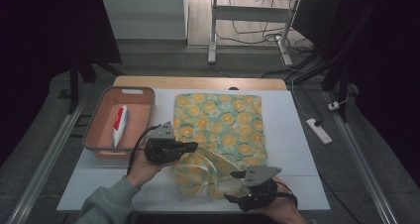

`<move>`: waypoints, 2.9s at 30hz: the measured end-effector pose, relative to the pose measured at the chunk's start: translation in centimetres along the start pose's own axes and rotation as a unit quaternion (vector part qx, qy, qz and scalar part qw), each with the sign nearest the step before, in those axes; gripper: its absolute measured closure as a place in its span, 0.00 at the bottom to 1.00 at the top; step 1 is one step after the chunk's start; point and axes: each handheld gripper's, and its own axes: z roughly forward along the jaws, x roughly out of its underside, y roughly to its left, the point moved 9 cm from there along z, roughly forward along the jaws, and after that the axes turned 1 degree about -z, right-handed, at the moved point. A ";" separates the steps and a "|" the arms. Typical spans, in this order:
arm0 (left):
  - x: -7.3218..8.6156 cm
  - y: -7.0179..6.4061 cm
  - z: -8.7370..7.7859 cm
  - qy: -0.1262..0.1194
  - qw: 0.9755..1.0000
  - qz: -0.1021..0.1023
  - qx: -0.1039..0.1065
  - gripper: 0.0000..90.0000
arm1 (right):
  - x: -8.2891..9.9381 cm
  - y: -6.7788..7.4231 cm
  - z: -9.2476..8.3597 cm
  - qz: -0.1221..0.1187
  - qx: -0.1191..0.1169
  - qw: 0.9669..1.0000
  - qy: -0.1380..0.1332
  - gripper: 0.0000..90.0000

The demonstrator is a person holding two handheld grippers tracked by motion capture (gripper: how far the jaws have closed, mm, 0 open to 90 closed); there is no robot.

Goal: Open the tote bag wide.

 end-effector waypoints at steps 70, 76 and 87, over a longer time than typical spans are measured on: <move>1.6 -5.4 5.6 0.087 0.989 0.115 0.001 0.53 | 4.0 -21.7 4.8 0.191 0.108 0.972 0.088 0.97; 4.0 -5.9 10.9 0.159 0.977 0.140 -0.002 0.50 | 4.0 -21.7 4.9 0.192 0.106 0.972 0.084 0.97; 5.3 -4.3 16.2 0.193 0.972 0.131 -0.020 0.64 | 3.8 -21.5 4.9 0.188 0.105 0.973 0.081 0.97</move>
